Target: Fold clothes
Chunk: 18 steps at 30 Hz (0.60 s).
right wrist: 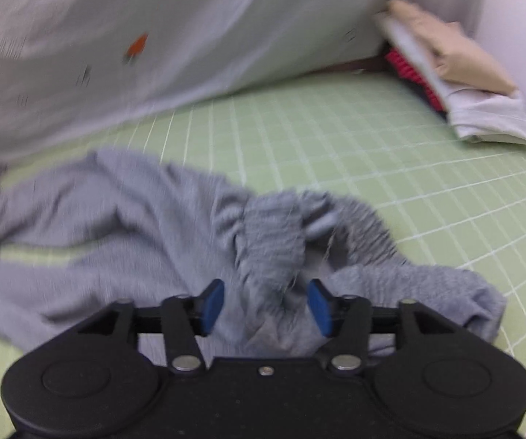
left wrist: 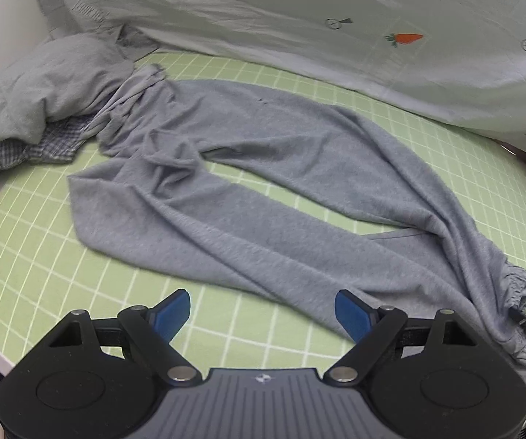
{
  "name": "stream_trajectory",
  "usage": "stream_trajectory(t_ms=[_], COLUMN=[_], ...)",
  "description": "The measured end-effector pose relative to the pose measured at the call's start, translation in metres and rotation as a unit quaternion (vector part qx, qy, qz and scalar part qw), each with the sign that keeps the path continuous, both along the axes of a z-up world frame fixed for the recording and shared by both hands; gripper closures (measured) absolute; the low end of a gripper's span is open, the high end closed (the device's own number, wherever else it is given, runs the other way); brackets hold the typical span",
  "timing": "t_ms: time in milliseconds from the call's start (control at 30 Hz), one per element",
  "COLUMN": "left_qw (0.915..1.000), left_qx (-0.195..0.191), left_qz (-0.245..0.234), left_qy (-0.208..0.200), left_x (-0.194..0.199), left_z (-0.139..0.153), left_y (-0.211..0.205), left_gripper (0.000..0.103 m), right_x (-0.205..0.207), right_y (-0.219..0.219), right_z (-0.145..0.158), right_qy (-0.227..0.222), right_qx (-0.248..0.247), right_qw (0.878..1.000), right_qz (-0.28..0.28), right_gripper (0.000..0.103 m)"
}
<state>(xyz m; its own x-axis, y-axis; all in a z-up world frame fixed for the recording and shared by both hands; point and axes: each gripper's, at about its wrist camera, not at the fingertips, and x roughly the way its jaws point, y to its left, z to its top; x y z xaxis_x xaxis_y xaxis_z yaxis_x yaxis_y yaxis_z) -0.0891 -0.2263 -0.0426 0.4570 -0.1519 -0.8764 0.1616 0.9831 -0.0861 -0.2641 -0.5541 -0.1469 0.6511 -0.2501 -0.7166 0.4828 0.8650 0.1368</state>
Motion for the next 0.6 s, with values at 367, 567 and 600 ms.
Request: stream_trajectory(t_ms=[367,567,600], left_qw=[1.0,0.9998,0.9996], left_qx=[0.001,0.011,0.013], left_qz=[0.006,0.017,0.024], left_qy=[0.005,-0.003,-0.005], left_x=[0.009,0.017,0.02], left_z=[-0.002,-0.001,-0.002], left_y=[-0.002,-0.008,-0.008], left_gripper=[0.016,0.016,0.016], right_x=[0.057,0.079,0.083], right_y=[-0.053,-0.062,-0.071], right_z=[-0.012,0.001,0.015], right_qy=[0.017,0.012,-0.013], right_qx=[0.082,0.052,0.028], right_qw=[0.996,0.999,1.0], right_qz=[-0.015,0.012,0.003], right_gripper=[0.04,0.09,0.091])
